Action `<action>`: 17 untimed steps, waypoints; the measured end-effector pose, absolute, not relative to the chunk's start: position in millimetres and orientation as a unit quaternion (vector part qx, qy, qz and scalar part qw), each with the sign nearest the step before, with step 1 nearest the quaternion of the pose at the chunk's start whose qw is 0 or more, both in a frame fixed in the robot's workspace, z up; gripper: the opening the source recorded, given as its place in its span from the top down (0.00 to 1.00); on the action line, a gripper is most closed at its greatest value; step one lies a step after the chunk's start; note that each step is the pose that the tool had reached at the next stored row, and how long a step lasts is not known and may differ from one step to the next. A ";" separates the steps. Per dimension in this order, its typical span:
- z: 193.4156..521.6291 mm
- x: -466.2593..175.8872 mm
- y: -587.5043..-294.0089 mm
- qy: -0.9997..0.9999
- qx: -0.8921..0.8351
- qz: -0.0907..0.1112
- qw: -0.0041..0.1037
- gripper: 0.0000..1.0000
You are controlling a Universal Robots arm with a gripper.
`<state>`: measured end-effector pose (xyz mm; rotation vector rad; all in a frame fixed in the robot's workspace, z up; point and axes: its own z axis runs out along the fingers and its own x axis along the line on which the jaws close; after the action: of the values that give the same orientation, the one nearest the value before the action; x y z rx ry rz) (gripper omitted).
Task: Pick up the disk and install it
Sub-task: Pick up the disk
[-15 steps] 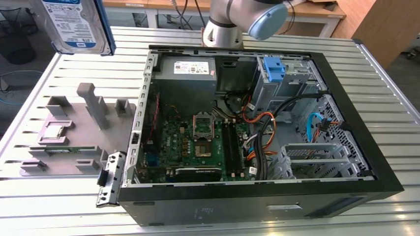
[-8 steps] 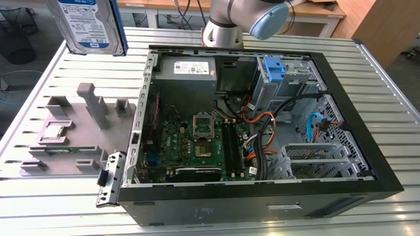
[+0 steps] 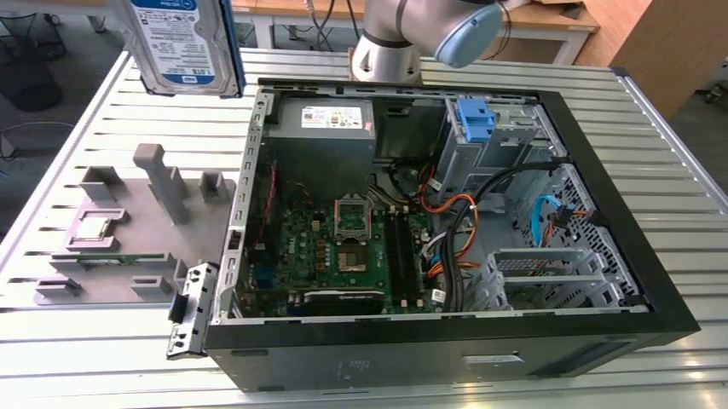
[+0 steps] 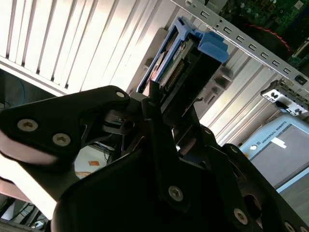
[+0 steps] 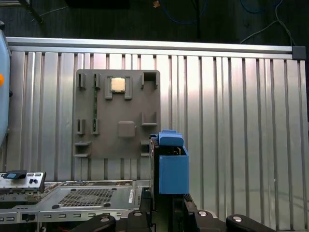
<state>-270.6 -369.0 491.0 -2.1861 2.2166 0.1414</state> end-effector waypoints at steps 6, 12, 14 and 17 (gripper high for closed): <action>491.0 -247.8 -369.0 0.711 -0.701 0.045 0.013 0.65; 490.9 -225.3 -369.0 0.711 -0.701 0.045 0.013 0.65; 490.9 -217.9 -369.0 0.711 -0.701 0.045 0.013 0.65; 490.9 -207.1 -369.1 0.711 -0.701 0.045 0.012 0.65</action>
<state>-207.1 -369.1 490.9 -2.1861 2.2169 0.1417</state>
